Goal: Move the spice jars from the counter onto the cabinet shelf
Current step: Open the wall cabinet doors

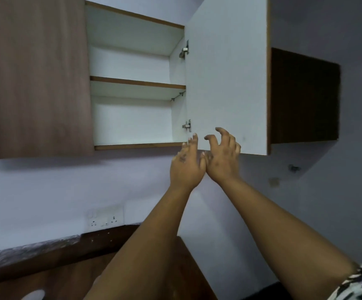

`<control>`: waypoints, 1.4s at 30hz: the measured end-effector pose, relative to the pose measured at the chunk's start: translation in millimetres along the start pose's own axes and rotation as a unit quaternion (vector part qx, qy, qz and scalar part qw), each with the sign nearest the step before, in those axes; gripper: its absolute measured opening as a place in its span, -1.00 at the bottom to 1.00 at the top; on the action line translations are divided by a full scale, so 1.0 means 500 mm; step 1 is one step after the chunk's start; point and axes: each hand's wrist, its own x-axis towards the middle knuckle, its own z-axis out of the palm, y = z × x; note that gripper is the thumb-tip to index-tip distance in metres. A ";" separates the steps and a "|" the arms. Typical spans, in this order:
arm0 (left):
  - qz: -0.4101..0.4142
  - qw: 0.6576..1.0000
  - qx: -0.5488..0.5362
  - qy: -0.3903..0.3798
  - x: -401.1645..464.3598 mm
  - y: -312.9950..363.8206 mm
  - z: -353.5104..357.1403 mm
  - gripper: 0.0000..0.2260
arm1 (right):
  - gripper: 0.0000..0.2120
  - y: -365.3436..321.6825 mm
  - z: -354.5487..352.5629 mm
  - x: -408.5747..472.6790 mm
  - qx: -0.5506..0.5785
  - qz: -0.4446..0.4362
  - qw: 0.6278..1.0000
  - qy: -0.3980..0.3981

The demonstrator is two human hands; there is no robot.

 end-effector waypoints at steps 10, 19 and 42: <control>-0.032 0.965 0.261 0.017 -0.019 -0.324 -0.248 -0.37 | -0.63 -0.290 0.210 0.028 0.147 -0.043 0.988 -0.035; -0.080 0.921 0.380 -0.027 0.011 -0.619 -0.422 -0.26 | -0.34 -0.531 0.401 0.087 0.374 -0.042 0.923 -0.080; 0.121 0.871 0.437 0.191 0.175 -0.934 -0.293 -0.58 | -0.59 -0.712 0.683 0.268 0.584 0.237 0.751 -0.196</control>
